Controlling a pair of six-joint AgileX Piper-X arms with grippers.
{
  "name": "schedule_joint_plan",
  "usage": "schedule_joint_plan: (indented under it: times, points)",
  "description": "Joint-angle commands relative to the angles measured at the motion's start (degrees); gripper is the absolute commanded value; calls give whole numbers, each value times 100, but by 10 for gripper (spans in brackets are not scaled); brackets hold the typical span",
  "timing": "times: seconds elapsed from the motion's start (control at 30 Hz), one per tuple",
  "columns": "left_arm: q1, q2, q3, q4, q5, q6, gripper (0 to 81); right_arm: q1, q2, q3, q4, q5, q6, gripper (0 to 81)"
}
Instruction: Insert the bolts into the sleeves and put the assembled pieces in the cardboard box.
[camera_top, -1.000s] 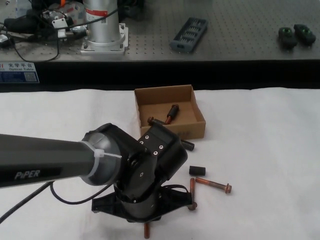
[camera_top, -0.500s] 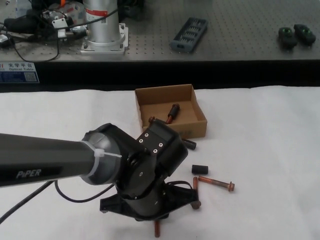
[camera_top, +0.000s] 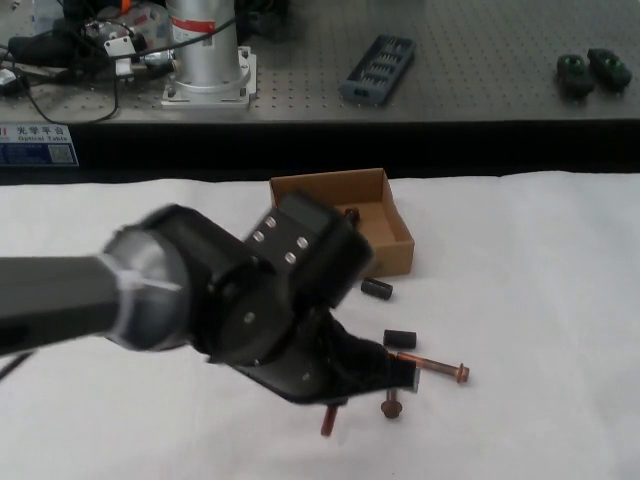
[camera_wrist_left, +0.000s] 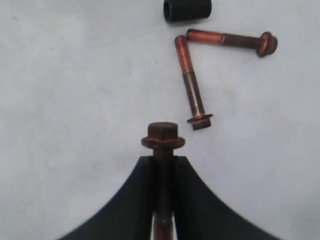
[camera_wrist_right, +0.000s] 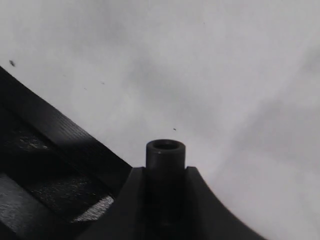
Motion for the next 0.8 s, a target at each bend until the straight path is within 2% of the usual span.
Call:
schedule_joint_plan:
  times: [0.0, 0.17, 0.37, 0.47, 0.57, 0.77]
  points:
    - [76, -238, 55, -29, -57, 184, 27, 6, -54, -10, -239, -604, 173, 27]
    - [464, -938, 621, -700, 694, 189, 43, 6, -23, -10, -1170, -1493, 507, 27]
    - [1193, -1816, 1516, -2044, 2533, 73, 91, 6, 347, -10, -2192, -2486, 613, 27]
    - [1447, -2147, 1801, -2762, 3300, -123, 74, 70, 662, -10, -2739, -2925, 873, 27]
    - [1606, -2365, 1893, -3347, 3560, -450, 74, 374, 980, -10, -3339, -3182, 1227, 27]
    - [1775, -2425, 1890, -4768, 4054, -1085, 74, 1243, 1458, -10, -4551, -3196, 1884, 27]
